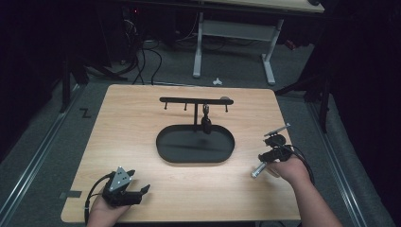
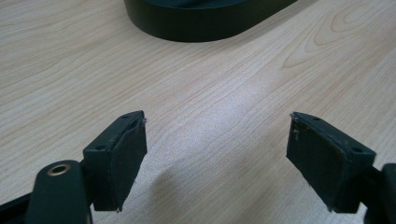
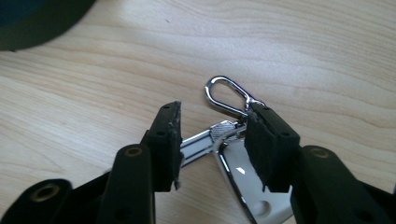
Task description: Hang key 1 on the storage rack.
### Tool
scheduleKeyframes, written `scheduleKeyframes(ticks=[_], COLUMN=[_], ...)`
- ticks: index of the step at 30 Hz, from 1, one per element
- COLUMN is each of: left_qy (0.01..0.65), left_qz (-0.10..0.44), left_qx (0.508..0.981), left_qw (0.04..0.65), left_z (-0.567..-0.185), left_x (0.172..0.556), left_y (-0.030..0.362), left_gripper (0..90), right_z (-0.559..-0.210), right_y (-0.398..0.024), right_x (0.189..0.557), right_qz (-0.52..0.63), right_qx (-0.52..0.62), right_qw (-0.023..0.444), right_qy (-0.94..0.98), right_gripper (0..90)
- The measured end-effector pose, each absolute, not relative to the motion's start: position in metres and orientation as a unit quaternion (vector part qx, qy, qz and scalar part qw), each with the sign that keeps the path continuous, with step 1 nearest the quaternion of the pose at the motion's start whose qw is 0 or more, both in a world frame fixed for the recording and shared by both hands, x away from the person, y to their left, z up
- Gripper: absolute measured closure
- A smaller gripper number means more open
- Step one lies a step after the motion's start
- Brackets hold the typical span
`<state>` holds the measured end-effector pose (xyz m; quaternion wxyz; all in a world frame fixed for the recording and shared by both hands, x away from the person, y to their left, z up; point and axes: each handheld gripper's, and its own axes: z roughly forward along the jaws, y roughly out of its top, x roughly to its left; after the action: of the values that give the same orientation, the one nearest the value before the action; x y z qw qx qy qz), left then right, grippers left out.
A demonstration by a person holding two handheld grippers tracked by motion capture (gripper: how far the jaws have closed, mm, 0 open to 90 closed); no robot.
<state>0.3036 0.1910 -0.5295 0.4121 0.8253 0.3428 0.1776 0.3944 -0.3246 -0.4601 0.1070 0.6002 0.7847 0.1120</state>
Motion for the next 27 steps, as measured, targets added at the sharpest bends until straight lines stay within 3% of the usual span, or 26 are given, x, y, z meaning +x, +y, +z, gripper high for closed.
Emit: scheduleKeyframes(ticks=[6, 15, 21, 25, 27], left_qy=[0.344, 0.34, 0.337, 0.338, 0.338], left_qz=[0.176, 0.179, 0.182, 0.185, 0.185], left_qx=[0.825, 0.826, 0.826, 0.824, 0.824], left_qw=[0.412, 0.413, 0.413, 0.415, 0.416], left_z=[-0.53, -0.529, -0.527, -0.526, -0.526], left_x=[0.304, 0.303, 0.301, 0.301, 0.301], left_y=[0.191, 0.19, 0.19, 0.191, 0.191], left_gripper=[20.7, 20.8, 20.9, 20.9, 20.9], right_z=[-0.466, -0.472, -0.484, -0.488, -0.488], right_y=[-0.329, -0.333, -0.338, -0.336, -0.333], right_x=[0.401, 0.414, 0.424, 0.424, 0.422], right_qz=[0.107, 0.091, 0.074, 0.068, 0.069], right_qx=[0.607, 0.611, 0.621, 0.618, 0.615], right_qw=[0.096, 0.1, 0.078, 0.069, 0.066], right_qy=[0.782, 0.78, 0.776, 0.78, 0.783], right_gripper=[49.7, 46.7, 46.1, 52.7, 60.5])
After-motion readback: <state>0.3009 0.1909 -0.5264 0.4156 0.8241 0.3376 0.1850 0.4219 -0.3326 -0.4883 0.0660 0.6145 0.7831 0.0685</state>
